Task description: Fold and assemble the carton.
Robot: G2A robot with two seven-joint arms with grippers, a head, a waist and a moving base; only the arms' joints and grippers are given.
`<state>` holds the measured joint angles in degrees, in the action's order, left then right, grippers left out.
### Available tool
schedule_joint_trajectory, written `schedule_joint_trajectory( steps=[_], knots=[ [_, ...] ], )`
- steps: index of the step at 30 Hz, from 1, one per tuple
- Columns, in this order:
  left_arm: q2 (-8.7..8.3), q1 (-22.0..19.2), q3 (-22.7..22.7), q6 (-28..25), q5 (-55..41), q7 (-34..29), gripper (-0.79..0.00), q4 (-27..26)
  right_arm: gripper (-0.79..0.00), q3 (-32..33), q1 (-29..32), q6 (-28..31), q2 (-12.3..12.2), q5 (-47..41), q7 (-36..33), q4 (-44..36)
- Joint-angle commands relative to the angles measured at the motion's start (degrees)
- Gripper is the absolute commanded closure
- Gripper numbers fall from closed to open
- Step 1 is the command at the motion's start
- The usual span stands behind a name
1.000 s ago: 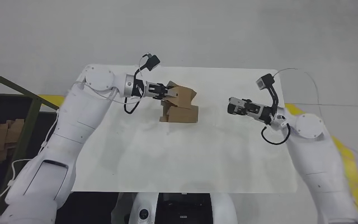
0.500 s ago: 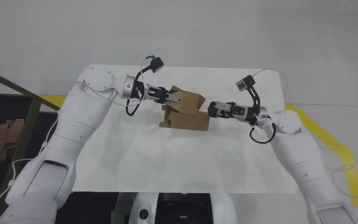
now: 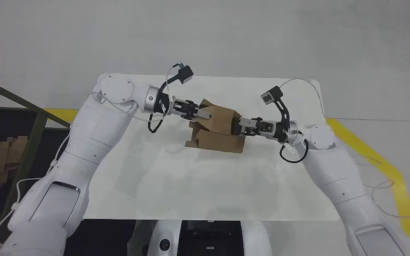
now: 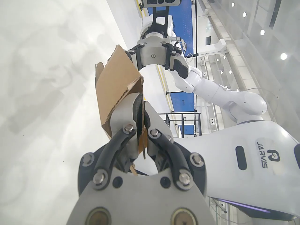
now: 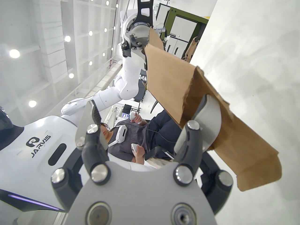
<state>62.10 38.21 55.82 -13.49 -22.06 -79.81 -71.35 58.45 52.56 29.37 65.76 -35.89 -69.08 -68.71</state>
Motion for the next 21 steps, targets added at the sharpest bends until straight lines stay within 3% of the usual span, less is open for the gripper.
schedule_joint_trajectory(
  steps=[1, 7, 12, 21],
  knots=[
    [0.1, -0.13, -0.23, -0.05, -0.41, -0.01, 0.0, -0.06, -0.671, -0.39, -0.11, 0.0, 0.21, -0.49, 0.01, 0.25],
    [0.36, -0.56, -0.64, -0.19, -2.19, -0.79, 0.0, -0.12, -0.6, -1.87, -0.66, 0.53, 1.06, -2.29, 0.15, 1.7],
    [0.48, -0.91, -0.69, -0.26, -2.86, -0.87, 0.0, 0.14, -0.585, -2.76, -1.15, 1.51, 1.84, -4.87, -0.01, 2.9],
    [0.39, -0.71, -0.46, -0.17, -2.52, -0.58, 0.0, 0.63, -0.437, -2.55, -1.66, 3.65, 2.72, -9.0, -1.61, 5.29]
  ],
)
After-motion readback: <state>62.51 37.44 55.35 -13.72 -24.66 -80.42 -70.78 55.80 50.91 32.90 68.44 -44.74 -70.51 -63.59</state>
